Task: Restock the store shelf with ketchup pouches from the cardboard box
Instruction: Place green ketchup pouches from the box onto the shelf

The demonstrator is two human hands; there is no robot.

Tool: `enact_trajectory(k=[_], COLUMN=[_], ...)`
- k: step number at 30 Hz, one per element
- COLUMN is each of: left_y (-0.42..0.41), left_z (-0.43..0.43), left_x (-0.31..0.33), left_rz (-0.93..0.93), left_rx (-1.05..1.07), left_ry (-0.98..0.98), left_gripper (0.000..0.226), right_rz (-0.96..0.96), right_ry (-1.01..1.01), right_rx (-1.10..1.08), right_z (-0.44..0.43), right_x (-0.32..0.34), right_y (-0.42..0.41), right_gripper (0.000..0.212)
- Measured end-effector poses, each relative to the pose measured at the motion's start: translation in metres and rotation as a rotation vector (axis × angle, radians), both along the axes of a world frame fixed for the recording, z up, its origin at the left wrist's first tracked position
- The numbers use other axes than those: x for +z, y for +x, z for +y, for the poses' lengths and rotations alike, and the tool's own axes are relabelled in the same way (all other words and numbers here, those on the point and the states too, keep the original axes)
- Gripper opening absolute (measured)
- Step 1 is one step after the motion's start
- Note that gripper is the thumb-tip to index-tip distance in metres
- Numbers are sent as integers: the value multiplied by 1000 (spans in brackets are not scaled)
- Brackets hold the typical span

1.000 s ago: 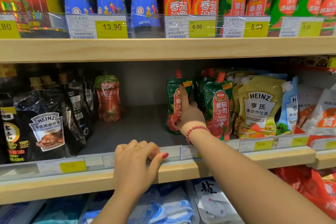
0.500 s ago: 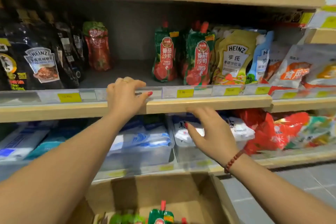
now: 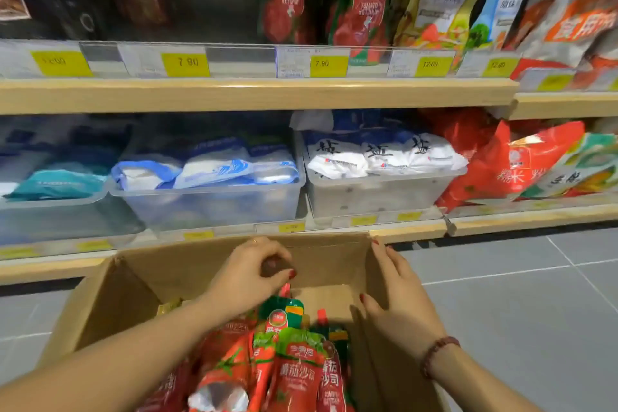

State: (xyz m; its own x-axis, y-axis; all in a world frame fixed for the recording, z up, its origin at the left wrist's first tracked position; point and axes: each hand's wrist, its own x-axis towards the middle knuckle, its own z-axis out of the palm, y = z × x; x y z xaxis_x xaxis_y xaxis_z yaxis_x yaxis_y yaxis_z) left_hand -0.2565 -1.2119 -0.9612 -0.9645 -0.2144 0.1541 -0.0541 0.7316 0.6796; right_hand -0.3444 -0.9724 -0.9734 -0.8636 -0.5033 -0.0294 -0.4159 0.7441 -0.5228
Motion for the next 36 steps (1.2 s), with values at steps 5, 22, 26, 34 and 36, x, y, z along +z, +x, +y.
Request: enact_trajectory(k=[5,22,26,34,36], left_y=[10,-2,1,-1,0], left_z=[10,0,2,7,8], left_x=[-68,-107,-100,-77,-64], left_rz=[-305,-558,-481,-364,-335], left_rx=[56,155,11,-3,10], left_ry=[16,385,430,418,510], left_gripper=[34,53,51,57,59], right_rz=[95,60,51,22,25], right_ry=[-91,-69,-84,-88,-100], right_rx=[30,-25,-27,-40,-29], right_z=[3,0,0,1,3], right_x=[-11,-6,-8,-14,-13], right_y=[3,8,7,2,4], right_gripper=[88,80,81,89,88])
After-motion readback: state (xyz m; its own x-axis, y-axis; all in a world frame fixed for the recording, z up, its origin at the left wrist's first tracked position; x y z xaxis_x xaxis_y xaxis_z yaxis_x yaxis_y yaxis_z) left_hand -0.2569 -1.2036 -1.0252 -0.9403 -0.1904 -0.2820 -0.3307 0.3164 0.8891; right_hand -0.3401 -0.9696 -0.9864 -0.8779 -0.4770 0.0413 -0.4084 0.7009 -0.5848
